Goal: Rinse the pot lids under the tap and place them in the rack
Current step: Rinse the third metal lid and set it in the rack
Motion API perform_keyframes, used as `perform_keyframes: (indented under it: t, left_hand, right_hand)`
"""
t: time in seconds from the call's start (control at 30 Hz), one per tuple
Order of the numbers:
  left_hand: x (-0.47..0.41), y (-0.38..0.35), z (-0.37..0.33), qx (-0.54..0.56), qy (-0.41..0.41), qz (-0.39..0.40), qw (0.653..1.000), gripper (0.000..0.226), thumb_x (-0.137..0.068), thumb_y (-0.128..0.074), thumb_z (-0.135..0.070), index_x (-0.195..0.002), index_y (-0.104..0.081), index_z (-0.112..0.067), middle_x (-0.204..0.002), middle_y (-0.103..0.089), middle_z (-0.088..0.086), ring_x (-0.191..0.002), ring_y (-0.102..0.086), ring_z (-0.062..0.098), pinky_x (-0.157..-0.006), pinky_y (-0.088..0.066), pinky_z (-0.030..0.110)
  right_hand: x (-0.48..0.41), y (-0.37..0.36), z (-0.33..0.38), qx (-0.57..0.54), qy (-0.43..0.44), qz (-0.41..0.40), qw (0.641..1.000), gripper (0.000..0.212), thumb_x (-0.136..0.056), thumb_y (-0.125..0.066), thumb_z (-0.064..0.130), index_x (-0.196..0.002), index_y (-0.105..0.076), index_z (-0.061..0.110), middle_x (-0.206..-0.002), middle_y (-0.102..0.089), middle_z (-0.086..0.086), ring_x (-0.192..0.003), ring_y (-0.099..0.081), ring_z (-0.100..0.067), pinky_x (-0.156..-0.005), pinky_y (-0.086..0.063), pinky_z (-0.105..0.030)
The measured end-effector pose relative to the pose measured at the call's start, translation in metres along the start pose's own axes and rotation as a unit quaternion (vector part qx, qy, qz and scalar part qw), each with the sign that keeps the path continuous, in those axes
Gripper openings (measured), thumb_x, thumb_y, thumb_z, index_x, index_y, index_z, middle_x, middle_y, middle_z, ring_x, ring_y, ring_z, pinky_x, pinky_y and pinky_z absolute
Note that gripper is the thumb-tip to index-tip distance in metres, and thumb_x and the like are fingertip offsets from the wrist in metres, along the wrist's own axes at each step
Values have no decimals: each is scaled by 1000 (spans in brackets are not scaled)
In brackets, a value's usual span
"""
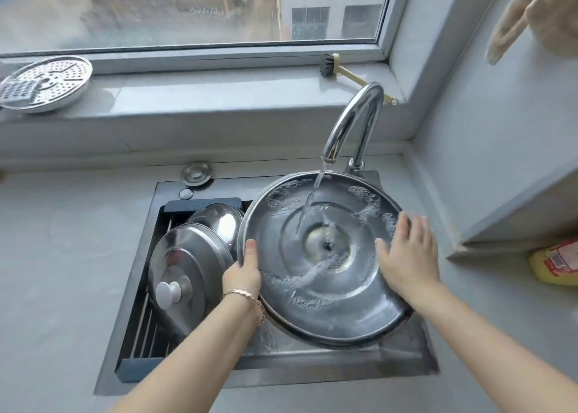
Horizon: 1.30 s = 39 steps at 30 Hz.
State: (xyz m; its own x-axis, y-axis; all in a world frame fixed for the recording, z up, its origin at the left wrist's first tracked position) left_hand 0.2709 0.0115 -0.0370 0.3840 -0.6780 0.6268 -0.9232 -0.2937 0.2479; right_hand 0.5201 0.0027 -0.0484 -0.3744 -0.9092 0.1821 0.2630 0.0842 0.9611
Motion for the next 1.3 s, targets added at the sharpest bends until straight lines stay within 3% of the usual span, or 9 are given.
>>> perform_keyframes:
  t: [0.1, 0.23, 0.37, 0.47, 0.57, 0.77, 0.97, 1.17, 1.3]
  left_hand:
    - [2, -1, -7, 20, -30, -9, 999, 46, -87, -48, -52, -99, -58, -9, -102, -58, 7, -96, -55, 28, -95, -43, 32]
    - [1, 1, -18, 15, -21, -25, 999, 41, -86, -51, -52, -83, -55, -11, -90, -58, 10, -92, -58, 29, -96, -46, 42]
    - [1, 20, -31, 1, -27, -60, 998, 49, -88, -46, -52, -66, -49, -8, -72, -52, 6, -77, -53, 28, -73, -48, 33]
    - [8, 23, -32, -26, -39, -49, 998, 48, -90, -44, -49, -59, -43, -13, -63, -43, 1, -58, -41, 17, -50, -29, 21]
    - [12, 11, -28, -5, -32, -30, 999, 47, -88, -49, -49, -59, -44, -13, -63, -47, 2, -65, -48, 23, -60, -41, 29]
    - [8, 12, -39, -21, -51, -48, 997, 49, -91, -46, -46, -92, -62, 0, -80, -55, 6, -81, -50, 23, -74, -37, 27]
    - [15, 16, -38, -61, -45, -53, 996, 46, -91, -44, -47, -58, -43, -15, -62, -45, 0, -56, -40, 13, -50, -28, 24]
    - [11, 20, -55, -39, -101, -78, 991, 44, -90, -50, -44, -63, -52, -9, -61, -49, 1, -74, -50, 25, -72, -38, 29]
    - [9, 30, -73, -77, -180, -106, 975, 48, -91, -51, -34, -52, -39, -9, -53, -41, 5, -55, -40, 25, -52, -34, 31]
  right_hand:
    - [3, -18, 56, 51, 115, 58, 990, 76, -94, -14, 56, -146, 13, 8, -153, 23, -15, -141, 23, -27, -116, 13, -42]
    - [18, -29, 119, -4, 323, 133, 937, 101, -67, 14, 79, -147, 12, 18, -148, 27, -2, -137, 26, -15, -109, 20, -31]
    - [32, -21, 95, 17, 466, 164, 869, 75, -74, 6, 70, -138, 17, 33, -148, 23, 13, -139, 23, -5, -112, 20, -23]
    - [7, -17, 72, 58, 397, 122, 908, 88, -65, 22, 76, -138, 20, 27, -149, 25, 5, -142, 21, -11, -110, 21, -24]
    - [-8, -18, 91, 28, 315, 107, 943, 89, -74, 11, 74, -143, 18, 18, -151, 24, 1, -141, 22, -11, -112, 18, -28]
    - [49, -19, 111, -38, 509, 192, 838, 74, -84, -1, 64, -144, 6, 21, -151, 14, 8, -142, 15, -8, -115, 15, -26]
    - [4, -18, 97, 32, 368, 138, 919, 81, -72, 11, 70, -138, 21, 25, -145, 30, 5, -142, 20, -14, -116, 14, -32]
    - [44, -34, 116, -92, 487, 146, 856, 69, -88, -13, 62, -141, 6, 22, -151, 10, 11, -141, 13, -3, -115, 12, -22]
    - [30, -49, 66, -52, 376, 198, 903, 66, -92, -10, 58, -147, 4, 25, -150, 15, 15, -143, 11, -5, -115, 9, -22]
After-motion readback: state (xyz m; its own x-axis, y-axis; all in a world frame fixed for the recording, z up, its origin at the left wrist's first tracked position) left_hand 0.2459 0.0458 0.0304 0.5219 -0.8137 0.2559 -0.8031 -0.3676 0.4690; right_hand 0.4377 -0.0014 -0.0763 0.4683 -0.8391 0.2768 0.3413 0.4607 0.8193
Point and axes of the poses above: each hand's wrist, its own x-axis away from the middle knuckle, its own y-axis out of the back of the hand, z = x × y, the point moved 2 cm from there along -x, towards the middle knuckle
